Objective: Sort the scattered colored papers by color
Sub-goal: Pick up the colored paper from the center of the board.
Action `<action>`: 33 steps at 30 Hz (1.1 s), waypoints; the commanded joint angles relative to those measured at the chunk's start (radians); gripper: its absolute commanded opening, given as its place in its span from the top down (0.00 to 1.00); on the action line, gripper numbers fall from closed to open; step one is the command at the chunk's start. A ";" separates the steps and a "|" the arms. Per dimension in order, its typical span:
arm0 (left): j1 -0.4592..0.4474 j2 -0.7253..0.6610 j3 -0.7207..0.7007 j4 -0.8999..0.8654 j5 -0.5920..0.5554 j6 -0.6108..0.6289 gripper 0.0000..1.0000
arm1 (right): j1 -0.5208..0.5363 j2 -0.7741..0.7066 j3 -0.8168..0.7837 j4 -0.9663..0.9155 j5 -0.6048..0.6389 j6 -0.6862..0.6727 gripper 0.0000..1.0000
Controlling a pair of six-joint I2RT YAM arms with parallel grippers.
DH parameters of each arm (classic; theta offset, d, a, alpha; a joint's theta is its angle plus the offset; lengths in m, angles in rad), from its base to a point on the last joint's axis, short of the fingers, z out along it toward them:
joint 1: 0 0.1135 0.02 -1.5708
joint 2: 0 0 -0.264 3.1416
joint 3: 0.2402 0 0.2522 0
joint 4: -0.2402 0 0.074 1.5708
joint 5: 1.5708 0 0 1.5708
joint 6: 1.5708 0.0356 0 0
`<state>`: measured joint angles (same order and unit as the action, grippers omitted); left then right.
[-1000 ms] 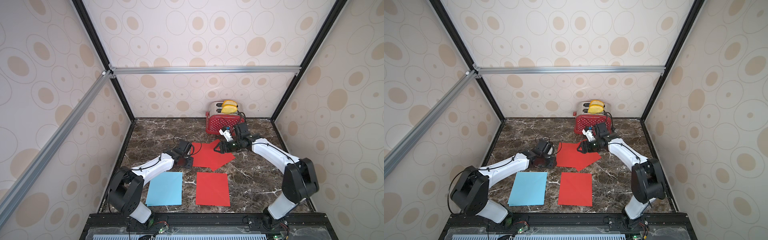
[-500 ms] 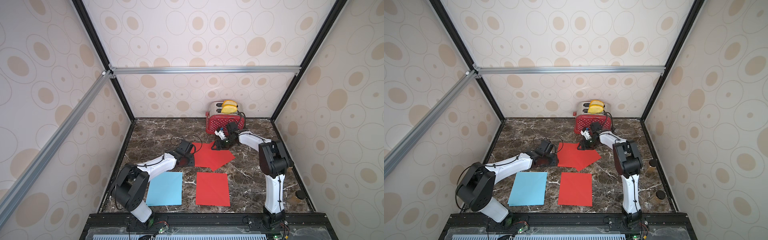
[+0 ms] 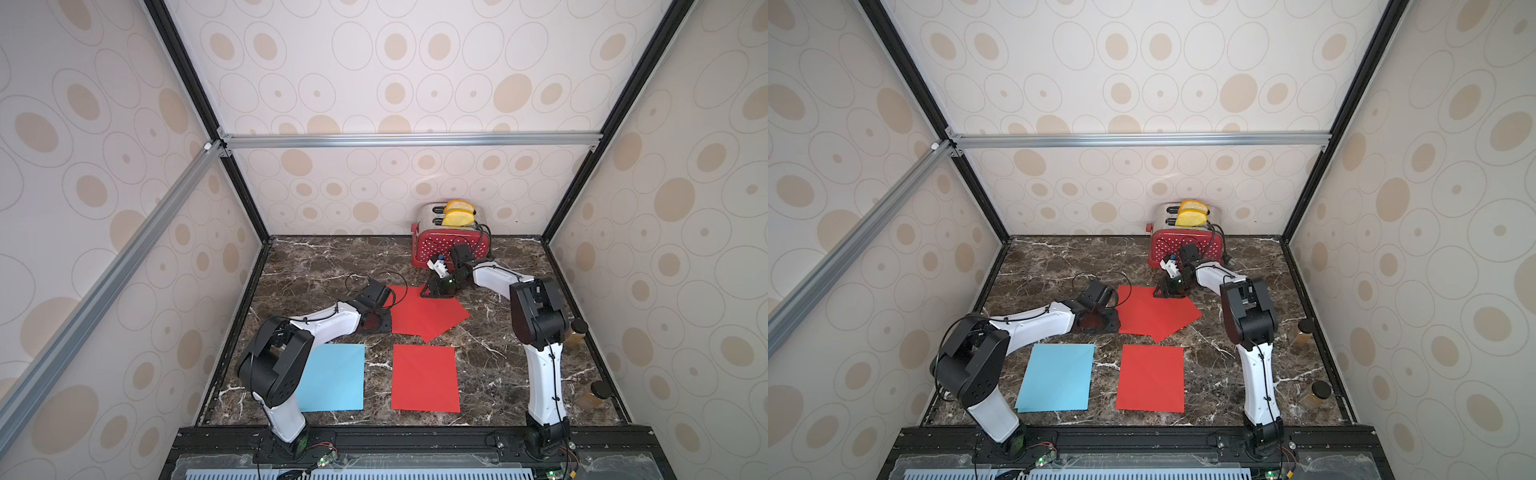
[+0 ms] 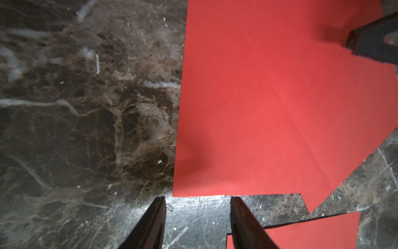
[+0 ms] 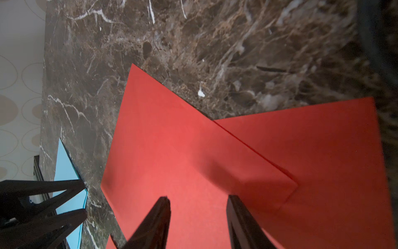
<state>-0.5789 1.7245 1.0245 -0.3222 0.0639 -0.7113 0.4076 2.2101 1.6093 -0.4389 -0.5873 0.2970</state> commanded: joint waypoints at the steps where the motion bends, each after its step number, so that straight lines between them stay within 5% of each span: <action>1: 0.001 0.021 0.043 -0.012 -0.005 -0.017 0.49 | -0.006 0.017 -0.007 -0.011 0.002 0.010 0.57; 14: 0.001 0.108 -0.019 0.033 -0.042 -0.071 0.46 | -0.017 0.004 -0.051 -0.002 -0.006 0.016 0.56; 27: -0.005 0.145 -0.141 0.303 0.163 -0.229 0.45 | -0.022 0.000 -0.055 0.003 -0.011 0.017 0.55; 33: -0.005 0.137 -0.222 0.563 0.278 -0.318 0.45 | -0.024 0.003 -0.067 0.012 -0.017 0.024 0.55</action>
<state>-0.5785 1.8061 0.8703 0.2108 0.2375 -0.9466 0.3882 2.2101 1.5749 -0.4049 -0.6205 0.3141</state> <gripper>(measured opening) 0.546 0.452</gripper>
